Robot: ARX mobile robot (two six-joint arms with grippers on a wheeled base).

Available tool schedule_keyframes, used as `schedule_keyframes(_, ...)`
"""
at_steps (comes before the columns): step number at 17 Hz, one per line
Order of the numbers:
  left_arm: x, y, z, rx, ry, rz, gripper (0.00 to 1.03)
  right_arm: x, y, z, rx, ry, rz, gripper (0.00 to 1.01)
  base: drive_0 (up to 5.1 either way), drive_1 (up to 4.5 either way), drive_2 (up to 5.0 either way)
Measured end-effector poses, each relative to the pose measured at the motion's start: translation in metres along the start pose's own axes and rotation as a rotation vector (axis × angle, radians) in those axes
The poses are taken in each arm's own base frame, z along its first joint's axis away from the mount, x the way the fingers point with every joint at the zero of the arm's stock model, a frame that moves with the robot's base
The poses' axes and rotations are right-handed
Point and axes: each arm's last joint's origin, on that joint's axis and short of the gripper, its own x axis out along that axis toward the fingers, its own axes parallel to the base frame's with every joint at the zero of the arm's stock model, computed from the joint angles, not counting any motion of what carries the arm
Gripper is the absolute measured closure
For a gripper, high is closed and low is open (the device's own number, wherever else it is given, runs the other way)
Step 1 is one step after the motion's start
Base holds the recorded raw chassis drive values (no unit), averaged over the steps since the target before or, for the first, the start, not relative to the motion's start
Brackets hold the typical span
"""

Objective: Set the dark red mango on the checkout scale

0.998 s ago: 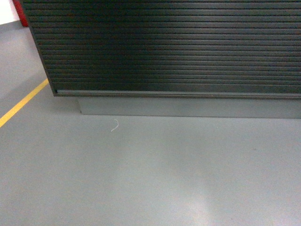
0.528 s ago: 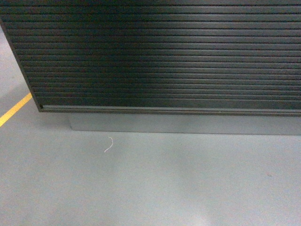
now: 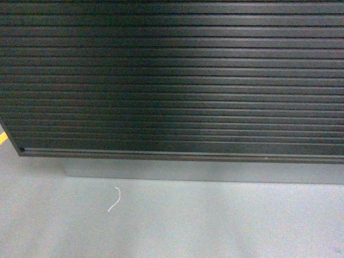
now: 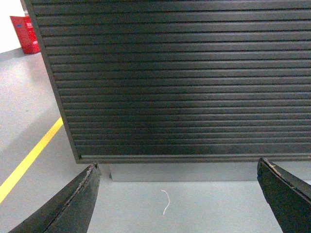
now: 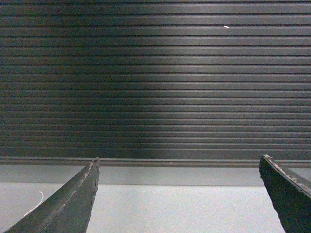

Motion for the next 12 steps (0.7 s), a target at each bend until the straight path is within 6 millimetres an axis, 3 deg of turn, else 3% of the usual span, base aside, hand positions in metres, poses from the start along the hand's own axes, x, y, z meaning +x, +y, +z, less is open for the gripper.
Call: schedule_keyframes(12,0.0000,0.0000,0.0001,0.000,-0.002,0.000,0.05,0.0000,0.0000,0.0003,0.000,-0.003,0.000,0.03,-0.1,4.25,-4.4)
